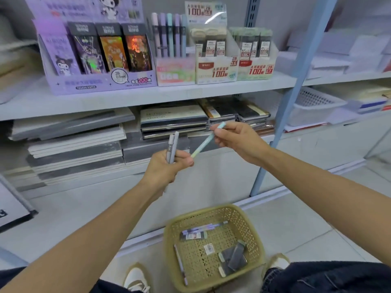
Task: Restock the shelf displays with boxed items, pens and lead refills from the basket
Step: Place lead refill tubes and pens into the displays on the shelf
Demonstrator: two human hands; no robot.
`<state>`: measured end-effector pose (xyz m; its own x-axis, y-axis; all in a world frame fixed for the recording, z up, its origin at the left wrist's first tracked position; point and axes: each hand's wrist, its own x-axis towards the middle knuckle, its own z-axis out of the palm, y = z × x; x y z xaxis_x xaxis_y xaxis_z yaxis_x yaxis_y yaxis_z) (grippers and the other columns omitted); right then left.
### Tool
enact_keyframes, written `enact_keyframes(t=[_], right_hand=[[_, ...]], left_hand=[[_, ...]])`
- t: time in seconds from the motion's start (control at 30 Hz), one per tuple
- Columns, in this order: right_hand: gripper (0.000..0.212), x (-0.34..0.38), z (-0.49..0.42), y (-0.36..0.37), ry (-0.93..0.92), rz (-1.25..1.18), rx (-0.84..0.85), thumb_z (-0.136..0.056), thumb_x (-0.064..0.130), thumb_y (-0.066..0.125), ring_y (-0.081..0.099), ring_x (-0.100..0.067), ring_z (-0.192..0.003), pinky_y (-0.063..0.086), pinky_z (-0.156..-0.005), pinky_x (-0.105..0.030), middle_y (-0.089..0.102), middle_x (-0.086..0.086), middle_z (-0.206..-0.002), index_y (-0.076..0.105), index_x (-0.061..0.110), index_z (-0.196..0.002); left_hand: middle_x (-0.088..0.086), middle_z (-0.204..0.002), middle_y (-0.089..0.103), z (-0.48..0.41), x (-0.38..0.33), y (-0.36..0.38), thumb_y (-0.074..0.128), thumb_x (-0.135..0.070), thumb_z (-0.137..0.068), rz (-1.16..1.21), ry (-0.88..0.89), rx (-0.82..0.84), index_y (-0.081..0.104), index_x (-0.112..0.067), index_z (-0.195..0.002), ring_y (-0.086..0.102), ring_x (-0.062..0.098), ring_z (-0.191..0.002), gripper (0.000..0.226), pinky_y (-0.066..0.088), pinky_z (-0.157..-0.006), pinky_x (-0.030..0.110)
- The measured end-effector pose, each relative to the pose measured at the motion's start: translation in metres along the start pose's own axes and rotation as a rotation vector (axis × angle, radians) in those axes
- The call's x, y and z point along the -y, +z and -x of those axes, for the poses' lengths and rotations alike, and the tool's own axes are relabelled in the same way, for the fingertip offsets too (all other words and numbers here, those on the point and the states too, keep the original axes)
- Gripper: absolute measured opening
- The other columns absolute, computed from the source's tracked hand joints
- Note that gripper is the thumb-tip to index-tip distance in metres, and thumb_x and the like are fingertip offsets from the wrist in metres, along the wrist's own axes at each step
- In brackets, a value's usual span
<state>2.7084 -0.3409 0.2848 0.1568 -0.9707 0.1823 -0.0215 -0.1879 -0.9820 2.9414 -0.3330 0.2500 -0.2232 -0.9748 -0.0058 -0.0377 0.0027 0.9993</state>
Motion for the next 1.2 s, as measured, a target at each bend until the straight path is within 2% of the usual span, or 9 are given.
enact_keyframes(t=[0.2, 0.3, 0.4, 0.47, 0.57, 0.73, 0.83, 1.07, 1.2], right_hand=[[0.022, 0.086, -0.032, 0.006, -0.251, 0.009, -0.125, -0.091, 0.004, 0.061, 0.070, -0.017, -0.082, 0.059, -0.073, -0.023, 0.073, -0.010, -0.093, 0.064, 0.006, -0.113], [0.022, 0.140, -0.053, 0.000, -0.383, 0.070, -0.206, -0.092, 0.005, 0.061, 0.070, -0.016, -0.083, 0.058, -0.074, -0.024, 0.073, -0.008, -0.094, 0.063, 0.006, -0.114], [0.017, 0.187, -0.080, -0.004, -0.500, 0.169, -0.322, -0.094, 0.006, 0.060, 0.070, -0.014, -0.076, 0.056, -0.070, -0.022, 0.071, -0.007, -0.089, 0.063, 0.005, -0.111], [0.015, 0.206, -0.099, -0.005, -0.540, 0.216, -0.365, -0.094, 0.005, 0.059, 0.069, -0.014, -0.073, 0.057, -0.069, -0.024, 0.069, -0.009, -0.087, 0.062, 0.004, -0.108], [0.018, 0.216, -0.126, 0.000, -0.531, 0.317, -0.360, -0.093, 0.005, 0.060, 0.070, -0.019, -0.074, 0.058, -0.070, -0.027, 0.067, -0.013, -0.088, 0.061, -0.001, -0.111], [0.012, 0.202, -0.160, 0.021, -0.482, 0.455, -0.251, -0.092, 0.006, 0.062, 0.070, -0.024, -0.074, 0.060, -0.069, -0.031, 0.067, -0.017, -0.089, 0.063, 0.000, -0.103], [0.009, 0.192, -0.175, 0.037, -0.477, 0.510, -0.217, -0.091, 0.010, 0.065, 0.070, -0.017, -0.068, 0.057, -0.061, -0.023, 0.068, -0.013, -0.087, 0.064, 0.004, -0.098], [0.008, 0.193, -0.194, 0.054, -0.443, 0.701, -0.142, -0.093, 0.019, 0.064, 0.070, -0.013, -0.067, 0.057, -0.066, -0.021, 0.068, -0.002, -0.079, 0.064, 0.010, -0.092], [0.009, 0.198, -0.194, 0.054, -0.424, 0.707, -0.071, -0.094, 0.018, 0.062, 0.071, -0.015, -0.072, 0.058, -0.069, -0.023, 0.070, -0.006, -0.084, 0.064, 0.009, -0.094]], left_hand=[[-0.004, -0.063, 0.067, -0.012, -0.077, -0.001, 0.069, -0.021, -0.088, 0.054, 0.133, 0.052, 0.069, -0.008, -0.096, 0.031, 0.004, -0.040, 0.016, 0.028, -0.037, 0.016], [-0.010, -0.052, 0.056, -0.023, -0.120, -0.011, 0.062, -0.029, -0.093, 0.051, 0.214, 0.024, 0.065, -0.004, -0.101, 0.026, 0.003, -0.038, 0.026, 0.025, -0.035, 0.017], [0.005, -0.077, 0.058, -0.039, -0.158, -0.026, 0.053, -0.025, -0.097, 0.063, 0.293, -0.070, 0.063, -0.007, -0.103, 0.025, 0.006, -0.039, 0.021, 0.021, -0.035, 0.019], [0.005, -0.077, 0.058, -0.049, -0.175, -0.034, 0.043, -0.018, -0.100, 0.097, 0.332, -0.074, 0.063, -0.012, -0.098, 0.025, 0.007, -0.039, 0.021, 0.019, -0.034, 0.019], [-0.001, -0.070, 0.062, -0.060, -0.189, -0.045, 0.037, -0.016, -0.103, 0.084, 0.386, -0.034, 0.062, -0.013, -0.095, 0.027, 0.009, -0.041, 0.027, 0.021, -0.035, 0.020], [0.000, -0.084, 0.066, -0.070, -0.186, -0.057, 0.037, -0.022, -0.105, -0.050, 0.462, -0.081, 0.061, -0.013, -0.107, 0.043, 0.006, -0.042, 0.026, 0.033, -0.038, 0.018], [0.004, -0.083, 0.065, -0.075, -0.182, -0.063, 0.037, -0.025, -0.105, -0.121, 0.489, -0.106, 0.061, -0.015, -0.116, 0.052, 0.002, -0.042, 0.029, 0.034, -0.035, 0.015], [-0.004, -0.119, 0.066, -0.079, -0.177, -0.072, 0.038, -0.026, -0.104, -0.127, 0.505, -0.045, 0.061, -0.017, -0.117, 0.067, 0.012, -0.059, 0.028, 0.042, -0.041, 0.020], [-0.008, -0.124, 0.064, -0.081, -0.179, -0.075, 0.038, -0.025, -0.104, -0.122, 0.491, -0.020, 0.061, -0.017, -0.117, 0.070, 0.018, -0.069, 0.027, 0.044, -0.041, 0.021]])
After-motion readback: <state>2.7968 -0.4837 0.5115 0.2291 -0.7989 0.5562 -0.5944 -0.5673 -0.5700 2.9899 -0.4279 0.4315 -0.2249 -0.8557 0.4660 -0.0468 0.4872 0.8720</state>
